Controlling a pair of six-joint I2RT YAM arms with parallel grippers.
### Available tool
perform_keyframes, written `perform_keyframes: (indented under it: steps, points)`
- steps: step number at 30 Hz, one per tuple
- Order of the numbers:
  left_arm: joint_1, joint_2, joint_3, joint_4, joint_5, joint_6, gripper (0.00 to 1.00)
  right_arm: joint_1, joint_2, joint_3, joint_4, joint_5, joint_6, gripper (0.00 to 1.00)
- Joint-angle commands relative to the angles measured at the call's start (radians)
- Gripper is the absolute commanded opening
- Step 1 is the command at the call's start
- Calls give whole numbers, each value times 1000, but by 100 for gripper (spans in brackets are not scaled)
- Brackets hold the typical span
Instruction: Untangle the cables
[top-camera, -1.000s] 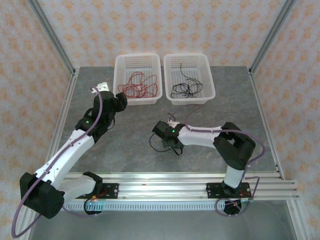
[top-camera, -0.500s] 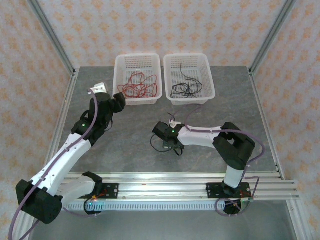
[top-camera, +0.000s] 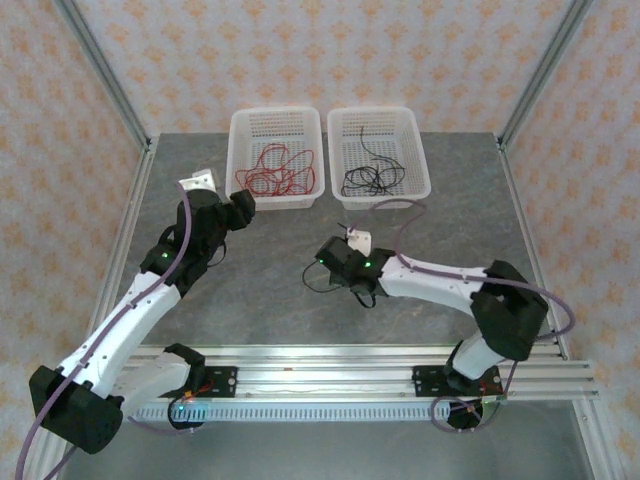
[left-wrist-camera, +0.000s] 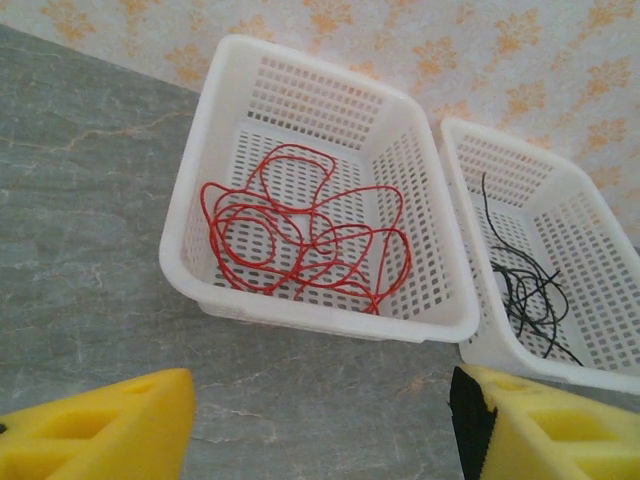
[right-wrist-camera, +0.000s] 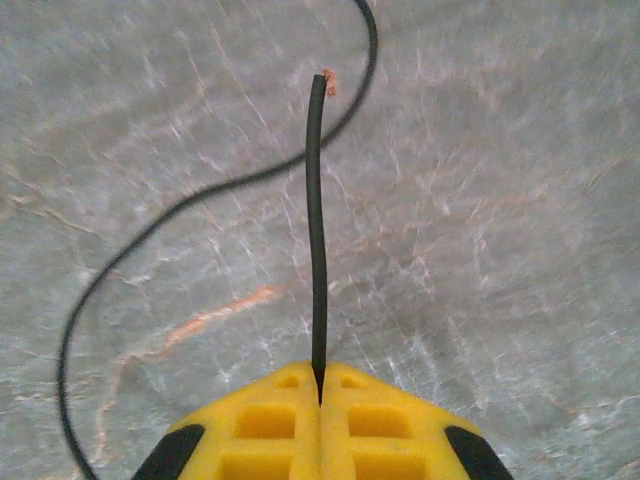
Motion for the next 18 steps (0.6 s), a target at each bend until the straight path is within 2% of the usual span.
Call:
perform_keyframes:
  steps: [1, 13, 18]
  points:
    - [3, -32, 14, 1, 27, -20, 69, 2, -81, -15, -27, 111, -52, 0]
    - [3, -81, 1, -48, 32, -47, 69, 1, -324, 100, -132, 232, -226, 0]
    - [3, -102, -13, -76, 27, -63, 69, -4, -346, 213, -192, 268, -325, 0]
